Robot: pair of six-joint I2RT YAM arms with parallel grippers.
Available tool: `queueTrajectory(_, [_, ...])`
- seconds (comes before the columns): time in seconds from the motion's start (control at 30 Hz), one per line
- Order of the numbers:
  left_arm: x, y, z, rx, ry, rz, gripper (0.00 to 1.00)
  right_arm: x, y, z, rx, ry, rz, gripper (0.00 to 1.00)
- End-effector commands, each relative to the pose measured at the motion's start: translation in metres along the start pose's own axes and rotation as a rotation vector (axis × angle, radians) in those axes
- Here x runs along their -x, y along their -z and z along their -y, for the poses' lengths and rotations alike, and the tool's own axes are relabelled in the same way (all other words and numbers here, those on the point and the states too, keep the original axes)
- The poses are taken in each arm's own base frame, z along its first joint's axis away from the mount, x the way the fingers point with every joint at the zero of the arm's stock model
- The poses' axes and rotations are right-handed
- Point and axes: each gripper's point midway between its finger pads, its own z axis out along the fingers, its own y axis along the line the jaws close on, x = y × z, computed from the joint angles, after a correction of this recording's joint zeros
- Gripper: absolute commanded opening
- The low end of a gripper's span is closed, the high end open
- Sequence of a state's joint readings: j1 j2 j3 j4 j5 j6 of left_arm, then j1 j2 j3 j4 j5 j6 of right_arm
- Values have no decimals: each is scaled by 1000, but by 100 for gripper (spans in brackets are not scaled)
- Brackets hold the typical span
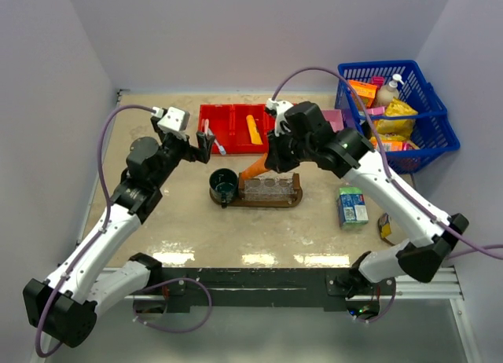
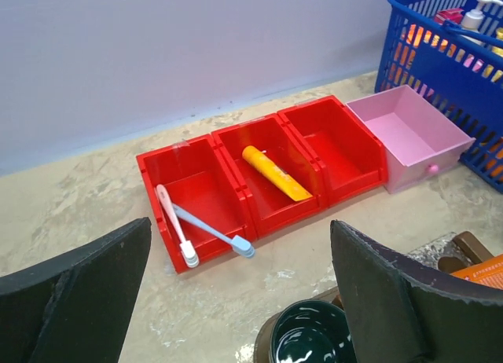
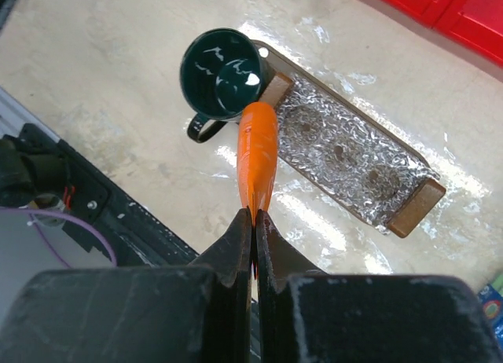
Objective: Prepare toiletry sets of a toothbrush and toothpaste on the tray
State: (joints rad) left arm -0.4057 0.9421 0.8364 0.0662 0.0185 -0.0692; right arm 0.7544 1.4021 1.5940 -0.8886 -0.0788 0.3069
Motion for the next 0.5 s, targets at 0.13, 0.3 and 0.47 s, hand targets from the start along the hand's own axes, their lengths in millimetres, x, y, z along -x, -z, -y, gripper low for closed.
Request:
queueTrajectory(0.13, [29,7,-15,81,-3,73,100,19,-3,15,-140,-12,-51,0])
queueTrajectory(0.3, [32,10,-17,93,-15,76,100,19,-14,19,-178,-14,-98,0])
queueTrajectory(0.47, [34,11,-18,97,-27,71,100,17,-29,22,-199,-16,-145,0])
